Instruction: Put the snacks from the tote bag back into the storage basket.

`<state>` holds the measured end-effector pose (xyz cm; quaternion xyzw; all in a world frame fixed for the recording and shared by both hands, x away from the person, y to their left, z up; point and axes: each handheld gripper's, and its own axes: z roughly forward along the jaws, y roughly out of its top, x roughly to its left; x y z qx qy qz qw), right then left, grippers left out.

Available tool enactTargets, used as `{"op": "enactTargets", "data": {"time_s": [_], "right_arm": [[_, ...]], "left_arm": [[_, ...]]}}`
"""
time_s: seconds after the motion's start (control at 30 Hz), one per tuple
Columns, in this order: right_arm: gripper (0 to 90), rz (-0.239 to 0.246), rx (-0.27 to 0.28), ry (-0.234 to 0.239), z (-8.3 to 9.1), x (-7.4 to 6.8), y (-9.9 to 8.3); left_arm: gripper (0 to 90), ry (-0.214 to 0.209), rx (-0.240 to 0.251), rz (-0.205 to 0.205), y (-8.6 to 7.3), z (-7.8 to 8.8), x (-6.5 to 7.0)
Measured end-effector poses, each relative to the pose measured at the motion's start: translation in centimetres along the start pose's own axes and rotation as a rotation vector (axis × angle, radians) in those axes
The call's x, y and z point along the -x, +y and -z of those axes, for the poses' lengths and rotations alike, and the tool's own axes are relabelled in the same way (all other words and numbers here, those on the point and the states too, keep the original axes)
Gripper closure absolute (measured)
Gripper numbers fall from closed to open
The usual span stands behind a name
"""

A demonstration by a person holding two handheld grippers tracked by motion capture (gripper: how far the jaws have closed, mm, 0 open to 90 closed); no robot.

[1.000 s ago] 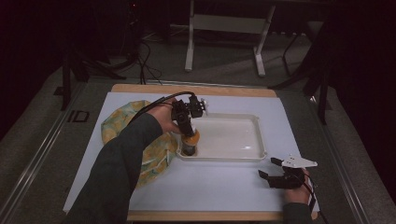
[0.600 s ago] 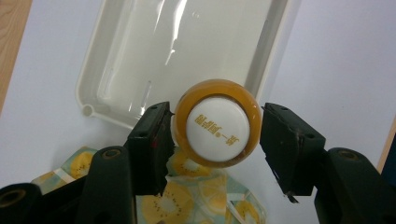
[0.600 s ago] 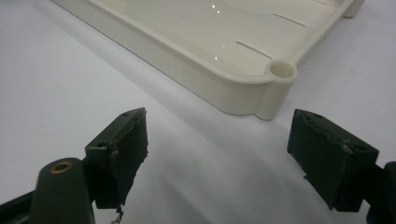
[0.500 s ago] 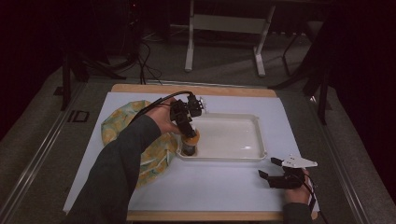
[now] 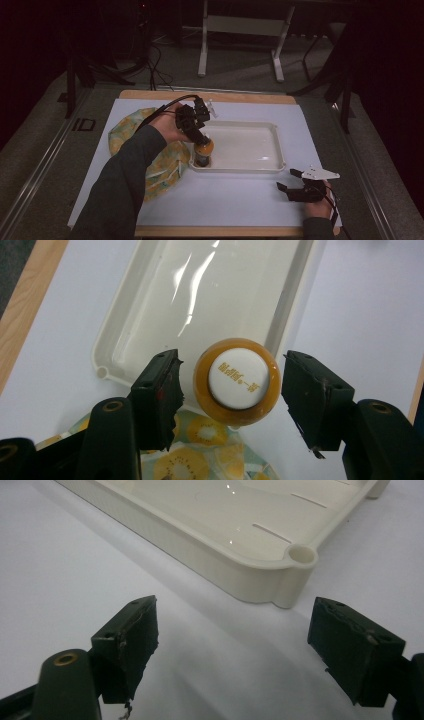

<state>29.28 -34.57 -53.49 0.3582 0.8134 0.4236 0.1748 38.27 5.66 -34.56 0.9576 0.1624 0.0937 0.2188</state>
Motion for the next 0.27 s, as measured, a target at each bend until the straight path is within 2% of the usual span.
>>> {"op": "enactTargets", "data": {"time_s": [0.13, 0.17, 0.2, 0.27], "right_arm": [[19.8, 0.000, -0.001, -0.001, 0.0, 0.0, 0.0], [19.8, 0.000, -0.001, -0.001, 0.0, 0.0, 0.0], [19.7, -0.001, -0.003, -0.001, 0.0, 0.0, 0.0], [19.7, -0.004, -0.007, -0.001, 0.0, 0.0, 0.0]], "left_arm": [[40.5, 0.011, 0.059, 0.015, -0.5, 0.4, -0.1], [40.4, 0.011, 0.059, 0.015, -0.5, 0.4, -0.1], [40.4, 0.020, 0.102, 0.018, -0.9, 0.8, 0.1], [40.4, 0.035, 0.140, 0.017, -1.4, 1.3, 0.4]]}}
